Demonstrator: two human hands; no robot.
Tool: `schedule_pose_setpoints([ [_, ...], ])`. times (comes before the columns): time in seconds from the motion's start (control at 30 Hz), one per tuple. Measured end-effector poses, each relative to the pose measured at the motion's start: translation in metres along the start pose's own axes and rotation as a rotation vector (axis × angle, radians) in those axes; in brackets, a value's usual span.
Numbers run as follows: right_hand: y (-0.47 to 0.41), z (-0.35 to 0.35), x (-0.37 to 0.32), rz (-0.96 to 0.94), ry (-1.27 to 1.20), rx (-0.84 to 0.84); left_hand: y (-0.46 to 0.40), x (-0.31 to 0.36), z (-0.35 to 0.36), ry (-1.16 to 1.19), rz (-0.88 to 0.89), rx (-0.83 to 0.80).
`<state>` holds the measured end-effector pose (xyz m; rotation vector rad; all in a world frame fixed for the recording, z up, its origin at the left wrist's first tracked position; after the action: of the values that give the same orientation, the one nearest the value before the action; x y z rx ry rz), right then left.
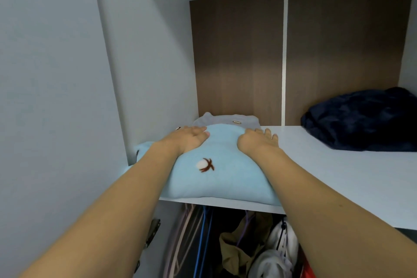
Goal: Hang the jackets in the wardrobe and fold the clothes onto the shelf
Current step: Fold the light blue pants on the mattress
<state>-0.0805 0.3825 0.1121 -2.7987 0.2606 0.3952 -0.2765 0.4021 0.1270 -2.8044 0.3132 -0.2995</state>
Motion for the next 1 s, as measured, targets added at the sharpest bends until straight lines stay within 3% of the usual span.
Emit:
schedule_pose_setpoints([
  [0.17,0.003,-0.007,0.002,-0.006,-0.083,0.005,0.008,0.005,-0.009,-0.046,-0.006,-0.038],
  [0.23,0.009,-0.023,0.007,-0.022,-0.140,0.098,0.014,0.010,-0.024,-0.057,-0.016,-0.016],
  [0.4,0.043,-0.082,0.028,-0.047,-0.187,0.360,0.039,0.036,-0.079,-0.124,0.015,0.257],
  [0.6,0.116,-0.128,0.056,-0.043,-0.147,0.476,0.078,0.096,-0.107,-0.185,0.260,0.503],
  [0.77,0.186,-0.155,0.084,-0.034,-0.137,0.559,0.119,0.150,-0.096,-0.134,0.488,0.469],
  [1.0,0.307,-0.196,0.134,0.108,-0.020,0.564,0.202,0.214,-0.104,-0.088,0.724,0.588],
])
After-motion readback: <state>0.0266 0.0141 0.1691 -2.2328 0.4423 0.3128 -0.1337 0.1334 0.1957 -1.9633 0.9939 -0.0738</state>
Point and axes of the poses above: each hand's wrist, its own y-axis away from the middle knuckle, its own z-axis out of the palm, x = y × z, the point moved 4 cm from there along -y, towards the middle knuckle, and after that the axes turned 11 degrees about x, right-handed, at the moved point
